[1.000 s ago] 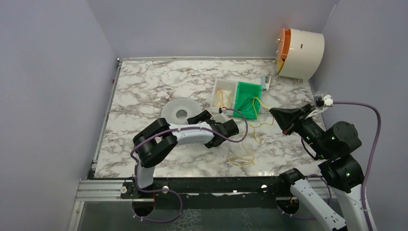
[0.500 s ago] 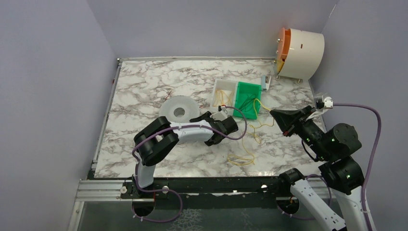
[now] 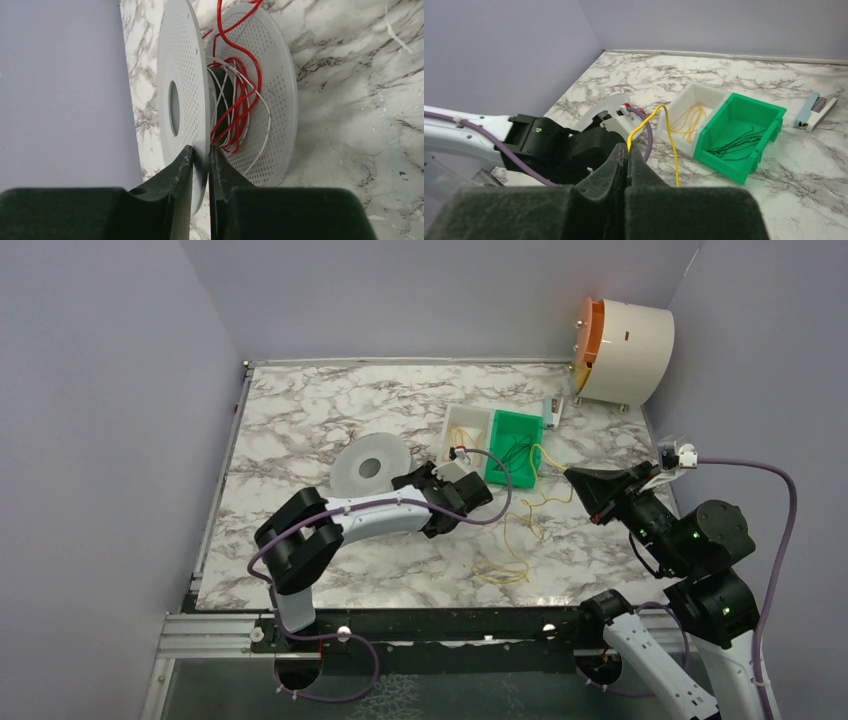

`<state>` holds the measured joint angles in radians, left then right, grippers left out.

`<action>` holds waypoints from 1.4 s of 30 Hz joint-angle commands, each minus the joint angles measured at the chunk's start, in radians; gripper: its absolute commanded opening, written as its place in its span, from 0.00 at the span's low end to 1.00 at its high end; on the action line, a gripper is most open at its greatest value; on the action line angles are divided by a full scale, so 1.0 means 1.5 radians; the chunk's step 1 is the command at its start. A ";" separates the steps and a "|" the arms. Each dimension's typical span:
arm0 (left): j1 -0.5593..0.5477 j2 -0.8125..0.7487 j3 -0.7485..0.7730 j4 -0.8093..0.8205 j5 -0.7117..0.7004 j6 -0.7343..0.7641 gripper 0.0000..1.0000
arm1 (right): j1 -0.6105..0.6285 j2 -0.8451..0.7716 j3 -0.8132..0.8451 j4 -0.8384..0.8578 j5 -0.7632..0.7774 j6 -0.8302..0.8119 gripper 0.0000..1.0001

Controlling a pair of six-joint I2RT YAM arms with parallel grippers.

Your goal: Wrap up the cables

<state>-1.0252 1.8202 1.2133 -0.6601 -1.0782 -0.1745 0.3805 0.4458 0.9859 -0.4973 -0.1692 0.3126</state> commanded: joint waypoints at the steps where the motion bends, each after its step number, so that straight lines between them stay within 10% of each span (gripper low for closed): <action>1: -0.008 -0.084 0.002 0.001 -0.007 -0.009 0.00 | 0.002 -0.009 0.010 -0.002 0.015 -0.002 0.01; 42: -0.036 -0.462 -0.017 -0.137 0.429 -0.170 0.00 | 0.003 0.066 0.067 0.045 -0.161 0.087 0.01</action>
<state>-1.0607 1.1435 1.1954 -0.8932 -0.4923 -0.3725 0.3805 0.5224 1.0637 -0.4877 -0.3099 0.3851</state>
